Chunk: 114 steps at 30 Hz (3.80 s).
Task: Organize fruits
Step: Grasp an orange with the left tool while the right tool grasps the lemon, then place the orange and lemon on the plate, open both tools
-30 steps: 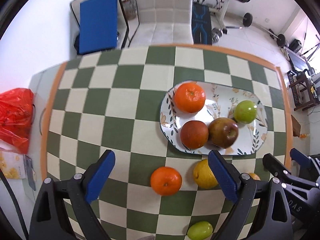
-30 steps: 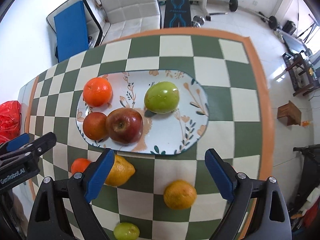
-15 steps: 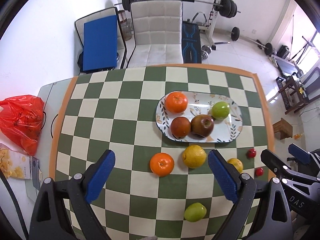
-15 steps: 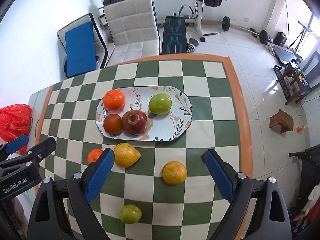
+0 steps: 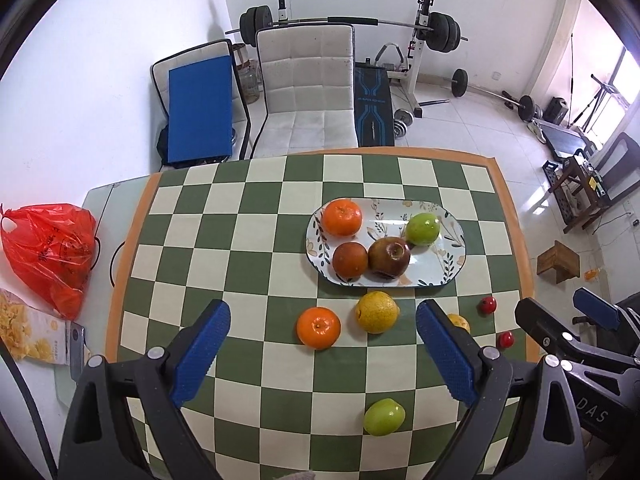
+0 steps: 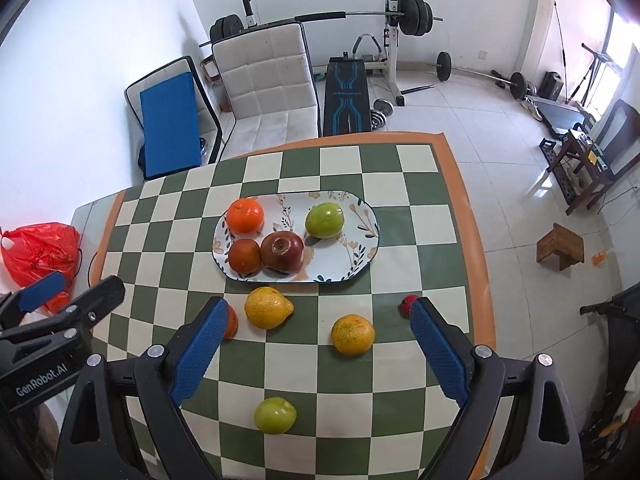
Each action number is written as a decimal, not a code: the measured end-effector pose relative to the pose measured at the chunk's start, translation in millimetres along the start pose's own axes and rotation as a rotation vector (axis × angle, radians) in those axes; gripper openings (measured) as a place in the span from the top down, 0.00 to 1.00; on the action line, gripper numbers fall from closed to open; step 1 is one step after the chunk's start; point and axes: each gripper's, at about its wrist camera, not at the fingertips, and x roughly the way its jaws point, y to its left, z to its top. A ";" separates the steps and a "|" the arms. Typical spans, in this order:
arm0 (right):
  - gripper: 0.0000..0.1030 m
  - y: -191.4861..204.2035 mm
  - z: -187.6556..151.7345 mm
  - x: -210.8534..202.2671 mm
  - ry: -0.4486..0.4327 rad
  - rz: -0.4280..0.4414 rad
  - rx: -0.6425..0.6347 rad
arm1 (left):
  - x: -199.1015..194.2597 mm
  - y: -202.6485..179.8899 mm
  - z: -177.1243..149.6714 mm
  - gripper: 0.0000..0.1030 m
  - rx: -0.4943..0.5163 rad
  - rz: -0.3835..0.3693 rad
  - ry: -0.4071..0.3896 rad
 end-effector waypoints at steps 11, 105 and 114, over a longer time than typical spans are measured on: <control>0.09 1.4 -9.7 96.6 0.190 0.129 0.091 | 80.3 34.7 -1.9 0.00 -0.038 0.128 0.142; 0.10 -61.0 66.0 237.0 0.325 0.016 0.085 | 227.5 -30.9 101.7 0.04 0.042 -0.009 0.354; 0.10 -44.3 49.0 192.3 0.255 -0.006 0.033 | 169.5 -13.4 60.2 0.04 0.004 -0.001 0.253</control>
